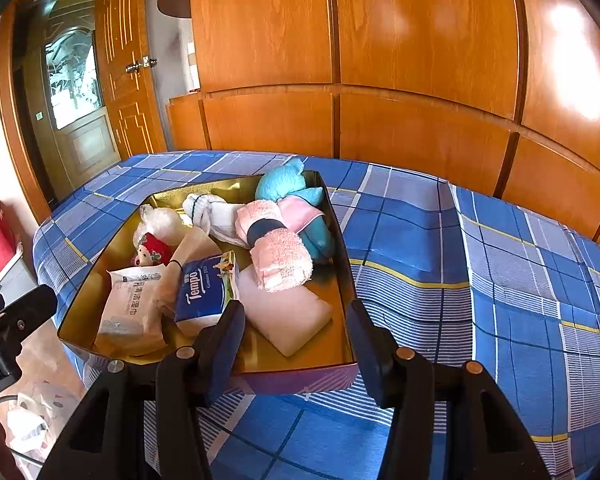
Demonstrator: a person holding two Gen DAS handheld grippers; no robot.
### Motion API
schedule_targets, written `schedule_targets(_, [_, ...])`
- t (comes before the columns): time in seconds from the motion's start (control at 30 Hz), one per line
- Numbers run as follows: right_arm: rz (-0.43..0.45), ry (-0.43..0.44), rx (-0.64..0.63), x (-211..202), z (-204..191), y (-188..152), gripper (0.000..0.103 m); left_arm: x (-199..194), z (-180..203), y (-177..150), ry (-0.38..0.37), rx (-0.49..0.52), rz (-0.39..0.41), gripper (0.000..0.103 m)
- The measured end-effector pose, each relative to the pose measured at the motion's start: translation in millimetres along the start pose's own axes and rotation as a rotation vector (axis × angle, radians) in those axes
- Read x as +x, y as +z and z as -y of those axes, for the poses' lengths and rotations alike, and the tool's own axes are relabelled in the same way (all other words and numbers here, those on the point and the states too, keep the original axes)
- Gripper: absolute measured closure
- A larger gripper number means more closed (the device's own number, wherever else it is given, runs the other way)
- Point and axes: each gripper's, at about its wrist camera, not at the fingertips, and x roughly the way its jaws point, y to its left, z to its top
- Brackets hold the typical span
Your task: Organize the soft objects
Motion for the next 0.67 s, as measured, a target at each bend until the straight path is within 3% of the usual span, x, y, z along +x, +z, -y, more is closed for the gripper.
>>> schedule_targets(0.37, [-0.017, 0.001, 0.004, 5.1, 1.4, -3.2, 0.050, -3.8, -0.8, -1.2, -0.020, 0.000, 0.045, 0.000])
schedule_targets(0.6, [-0.024, 0.001, 0.004, 7.4, 2.8, -3.1, 0.050, -0.9, 3.8, -1.0, -0.020, 0.030, 0.043, 0.006])
schedule_targets(0.67, [-0.023, 0.000, 0.010, 7.4, 3.9, -2.8, 0.050, 0.5, 4.1, -0.2, -0.018, 0.031, 0.038, 0.000])
